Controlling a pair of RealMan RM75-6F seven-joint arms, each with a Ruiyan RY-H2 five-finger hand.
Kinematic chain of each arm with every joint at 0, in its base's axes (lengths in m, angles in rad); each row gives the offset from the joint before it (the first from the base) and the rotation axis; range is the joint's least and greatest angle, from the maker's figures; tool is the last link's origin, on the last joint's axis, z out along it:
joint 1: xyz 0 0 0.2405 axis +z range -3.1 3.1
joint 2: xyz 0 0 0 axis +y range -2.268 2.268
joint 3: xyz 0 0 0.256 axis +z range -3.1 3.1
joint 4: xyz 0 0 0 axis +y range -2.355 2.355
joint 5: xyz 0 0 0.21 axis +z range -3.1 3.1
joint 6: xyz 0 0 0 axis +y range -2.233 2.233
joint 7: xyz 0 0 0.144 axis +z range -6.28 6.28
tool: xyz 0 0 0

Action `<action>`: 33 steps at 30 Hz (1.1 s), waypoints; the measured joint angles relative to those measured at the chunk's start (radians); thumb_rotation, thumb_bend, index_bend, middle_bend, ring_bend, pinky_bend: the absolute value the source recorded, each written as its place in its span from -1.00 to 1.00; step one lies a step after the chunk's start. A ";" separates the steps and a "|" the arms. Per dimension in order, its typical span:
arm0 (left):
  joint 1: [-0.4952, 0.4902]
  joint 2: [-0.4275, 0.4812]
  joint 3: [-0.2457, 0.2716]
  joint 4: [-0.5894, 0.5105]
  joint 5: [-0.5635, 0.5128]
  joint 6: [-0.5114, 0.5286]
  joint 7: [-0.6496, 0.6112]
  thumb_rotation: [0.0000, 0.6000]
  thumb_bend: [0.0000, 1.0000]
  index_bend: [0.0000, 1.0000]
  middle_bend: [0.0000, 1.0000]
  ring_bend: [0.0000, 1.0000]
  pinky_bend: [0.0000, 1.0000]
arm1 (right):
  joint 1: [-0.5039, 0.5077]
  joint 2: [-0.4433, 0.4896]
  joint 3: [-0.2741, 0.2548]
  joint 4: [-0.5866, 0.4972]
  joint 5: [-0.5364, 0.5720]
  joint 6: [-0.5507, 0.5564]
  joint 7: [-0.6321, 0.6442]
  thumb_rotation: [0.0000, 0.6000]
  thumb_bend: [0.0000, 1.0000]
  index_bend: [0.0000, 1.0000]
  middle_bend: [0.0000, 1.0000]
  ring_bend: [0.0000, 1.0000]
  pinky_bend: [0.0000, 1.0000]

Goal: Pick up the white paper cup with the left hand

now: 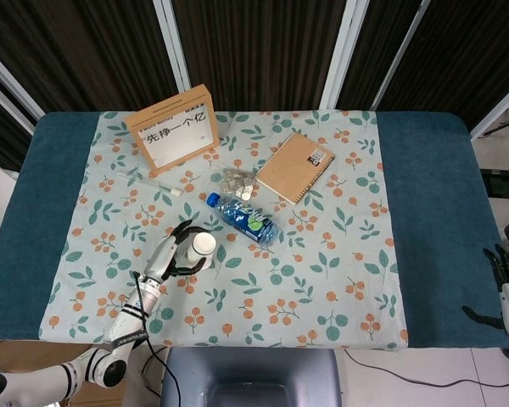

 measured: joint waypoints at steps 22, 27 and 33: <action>0.064 0.220 0.071 -0.248 0.206 0.165 0.214 1.00 -0.27 -0.98 -1.00 -1.00 -1.00 | -0.011 0.015 0.004 -0.001 -0.035 0.058 0.021 1.00 -0.80 -1.00 -1.00 -1.00 -1.00; 0.137 0.372 0.120 -0.369 0.237 0.240 0.572 1.00 -0.27 -1.00 -1.00 -1.00 -1.00 | -0.018 0.002 0.003 0.034 -0.055 0.098 0.026 1.00 -0.80 -1.00 -1.00 -1.00 -1.00; 0.278 0.456 0.189 -0.375 0.261 0.395 0.866 1.00 -0.21 -1.00 -1.00 -1.00 -1.00 | -0.031 -0.032 -0.002 0.090 -0.074 0.131 0.025 1.00 -0.80 -1.00 -1.00 -1.00 -1.00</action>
